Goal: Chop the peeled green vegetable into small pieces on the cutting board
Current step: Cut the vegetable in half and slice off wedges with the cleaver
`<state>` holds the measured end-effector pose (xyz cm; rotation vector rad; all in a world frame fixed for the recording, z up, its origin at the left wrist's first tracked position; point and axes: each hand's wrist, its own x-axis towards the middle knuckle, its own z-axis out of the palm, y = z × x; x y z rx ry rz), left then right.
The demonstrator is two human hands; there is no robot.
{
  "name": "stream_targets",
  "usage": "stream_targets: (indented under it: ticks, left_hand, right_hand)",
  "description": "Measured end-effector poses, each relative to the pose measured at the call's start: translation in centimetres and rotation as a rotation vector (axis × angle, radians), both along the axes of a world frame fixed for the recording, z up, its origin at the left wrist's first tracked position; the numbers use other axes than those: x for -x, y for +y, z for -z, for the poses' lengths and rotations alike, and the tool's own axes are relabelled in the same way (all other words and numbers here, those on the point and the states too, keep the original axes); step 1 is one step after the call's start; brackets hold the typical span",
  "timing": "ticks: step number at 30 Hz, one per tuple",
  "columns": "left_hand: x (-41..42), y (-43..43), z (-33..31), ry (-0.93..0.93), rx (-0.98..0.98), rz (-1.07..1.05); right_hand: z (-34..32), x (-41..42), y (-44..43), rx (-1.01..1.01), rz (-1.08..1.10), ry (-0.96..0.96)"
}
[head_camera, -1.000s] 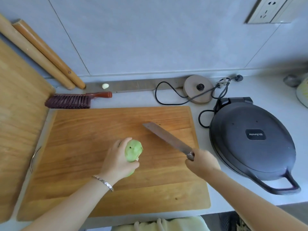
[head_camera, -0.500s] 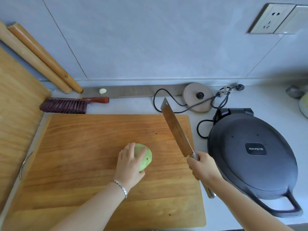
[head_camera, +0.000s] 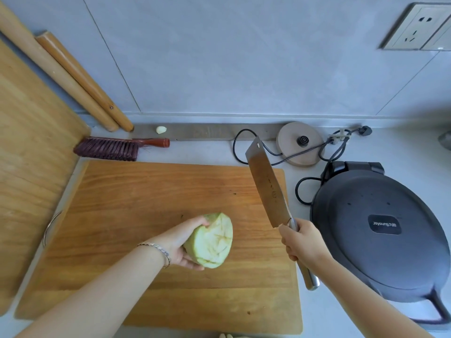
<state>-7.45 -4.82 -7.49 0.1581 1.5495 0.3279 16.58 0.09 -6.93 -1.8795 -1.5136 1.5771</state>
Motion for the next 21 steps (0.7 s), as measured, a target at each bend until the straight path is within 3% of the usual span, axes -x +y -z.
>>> stream_targets:
  ticks: [5,11,17,21]
  left_hand:
    - [0.5,-1.3,1.6,0.053,-0.03,-0.142]
    - [0.1,-3.3,2.3,0.395,-0.371,-0.162]
    - [0.4,-2.3,2.3,0.34,-0.474,-0.32]
    - [1.0,-1.4,2.1,0.313,-0.474,-0.243]
  right_hand:
    - [-0.3,-0.6,-0.7,0.011,-0.075,-0.018]
    - [0.1,-0.7,-1.6,-0.034,-0.174,-0.036]
    - [-0.4,0.3,-1.5,-0.075,-0.279,-0.072]
    - [-0.7,1.1,-1.4,-0.08,-0.351,-0.131]
